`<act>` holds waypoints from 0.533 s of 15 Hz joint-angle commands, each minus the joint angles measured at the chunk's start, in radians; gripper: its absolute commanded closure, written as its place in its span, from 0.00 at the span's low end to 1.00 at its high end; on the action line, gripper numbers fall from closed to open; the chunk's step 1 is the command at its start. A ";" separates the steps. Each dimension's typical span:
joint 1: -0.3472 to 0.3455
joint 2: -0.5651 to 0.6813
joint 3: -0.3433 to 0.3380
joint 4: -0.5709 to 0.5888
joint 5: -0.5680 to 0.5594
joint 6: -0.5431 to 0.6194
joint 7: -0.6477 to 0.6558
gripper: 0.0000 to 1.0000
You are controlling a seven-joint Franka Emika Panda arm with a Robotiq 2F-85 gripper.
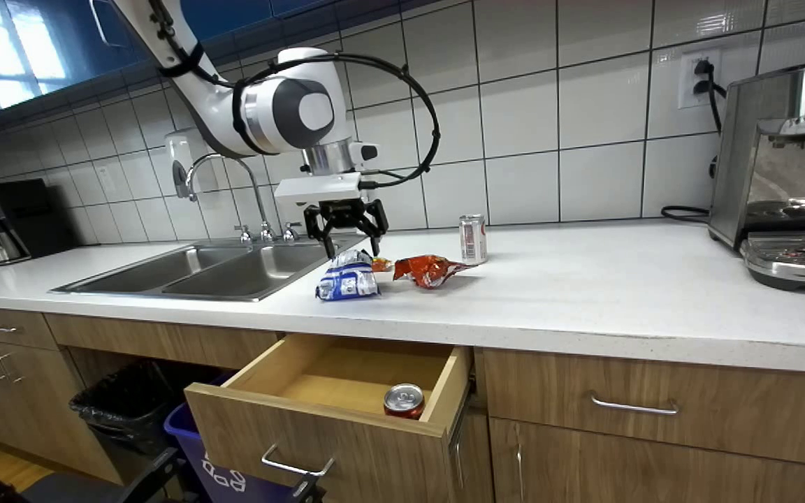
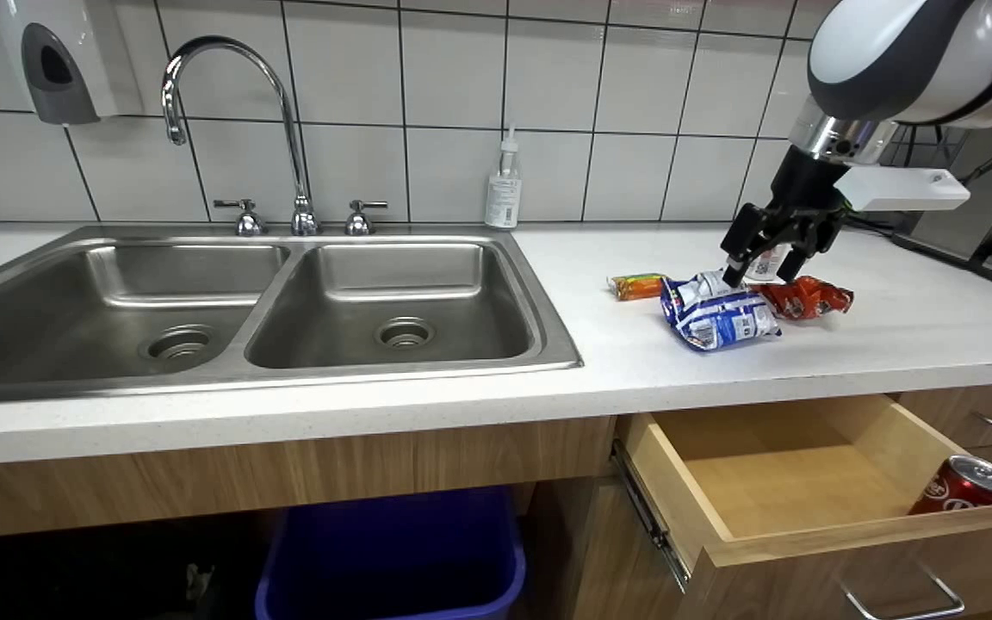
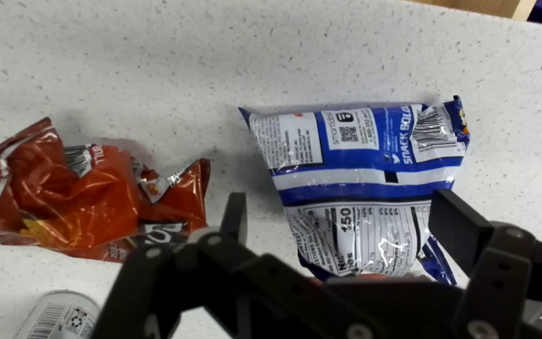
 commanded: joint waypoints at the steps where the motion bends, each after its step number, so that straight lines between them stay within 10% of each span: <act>1: -0.007 -0.026 0.016 -0.013 -0.006 0.009 -0.003 0.00; 8: -0.003 0.000 0.009 0.028 -0.028 0.008 0.014 0.00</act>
